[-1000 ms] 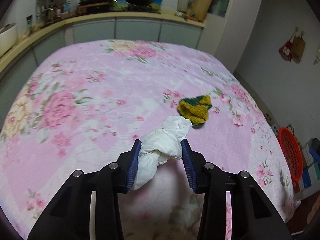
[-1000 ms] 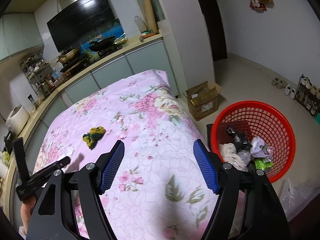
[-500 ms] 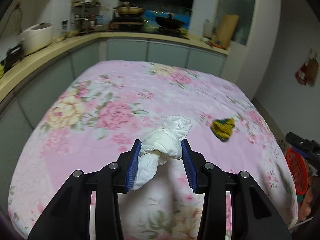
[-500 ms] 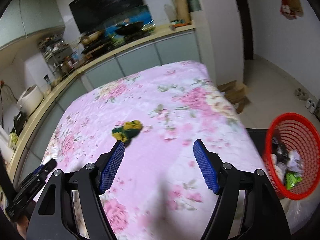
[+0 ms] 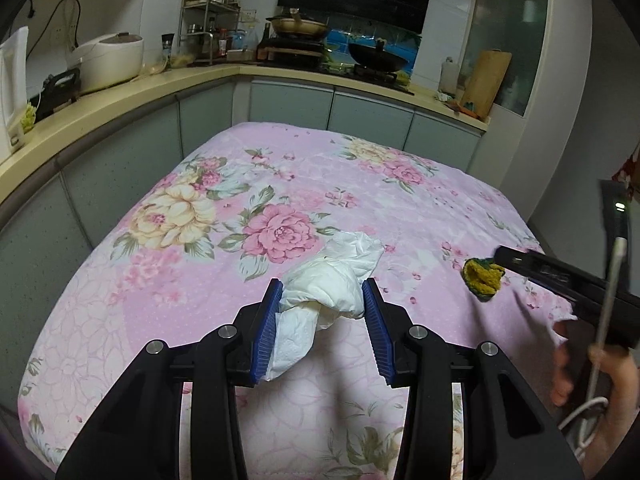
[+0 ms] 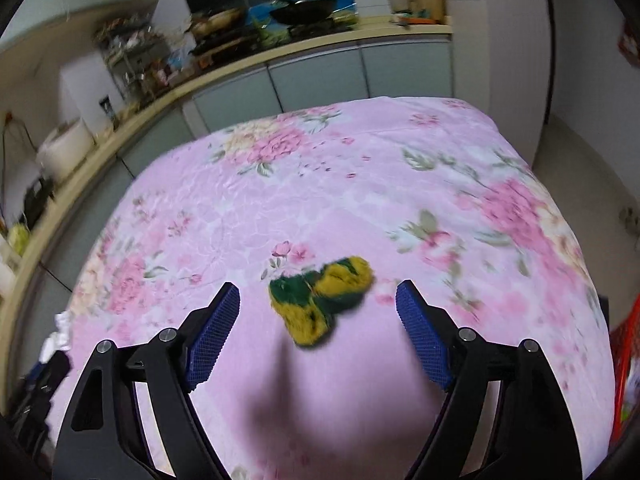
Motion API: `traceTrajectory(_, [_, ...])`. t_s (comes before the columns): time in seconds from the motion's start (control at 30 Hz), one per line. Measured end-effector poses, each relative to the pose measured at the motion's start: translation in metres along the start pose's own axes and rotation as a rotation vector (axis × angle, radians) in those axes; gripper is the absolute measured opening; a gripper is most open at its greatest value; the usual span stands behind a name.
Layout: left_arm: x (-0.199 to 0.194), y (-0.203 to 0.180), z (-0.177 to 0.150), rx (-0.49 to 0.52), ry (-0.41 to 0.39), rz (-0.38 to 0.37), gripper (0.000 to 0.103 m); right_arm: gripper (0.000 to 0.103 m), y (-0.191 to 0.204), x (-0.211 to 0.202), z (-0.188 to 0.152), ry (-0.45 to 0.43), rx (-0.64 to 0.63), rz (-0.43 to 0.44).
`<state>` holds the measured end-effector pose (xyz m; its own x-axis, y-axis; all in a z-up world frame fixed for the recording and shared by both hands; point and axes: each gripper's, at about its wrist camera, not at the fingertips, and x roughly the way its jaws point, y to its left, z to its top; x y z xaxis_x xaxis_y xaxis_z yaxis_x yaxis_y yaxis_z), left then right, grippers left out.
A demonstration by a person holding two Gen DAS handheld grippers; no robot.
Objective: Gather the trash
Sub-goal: 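Grasp the white tissue with the left tool while the right grasps the sponge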
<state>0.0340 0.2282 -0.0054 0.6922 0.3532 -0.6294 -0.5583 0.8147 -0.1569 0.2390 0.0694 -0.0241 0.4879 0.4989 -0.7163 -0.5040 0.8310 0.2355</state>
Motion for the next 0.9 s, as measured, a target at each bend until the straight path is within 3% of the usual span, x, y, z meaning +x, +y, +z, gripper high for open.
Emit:
traceTrajectory(0.37, [0.013, 0.01, -0.002, -0.021, 0.021, 0.017, 0.039, 0.077, 0.014, 0.052, 0.005, 0.076, -0.092, -0.051])
traceTrajectory(0.57, [0.014, 0.008, -0.003, -0.017, 0.024, 0.017, 0.039, 0.054, 0.014, 0.055, 0.004, 0.078, -0.113, -0.08])
traceTrajectory(0.9, [0.009, 0.006, -0.003, -0.009, 0.013, 0.029, 0.039, 0.048, 0.017, 0.028, -0.002, 0.041, -0.129, -0.053])
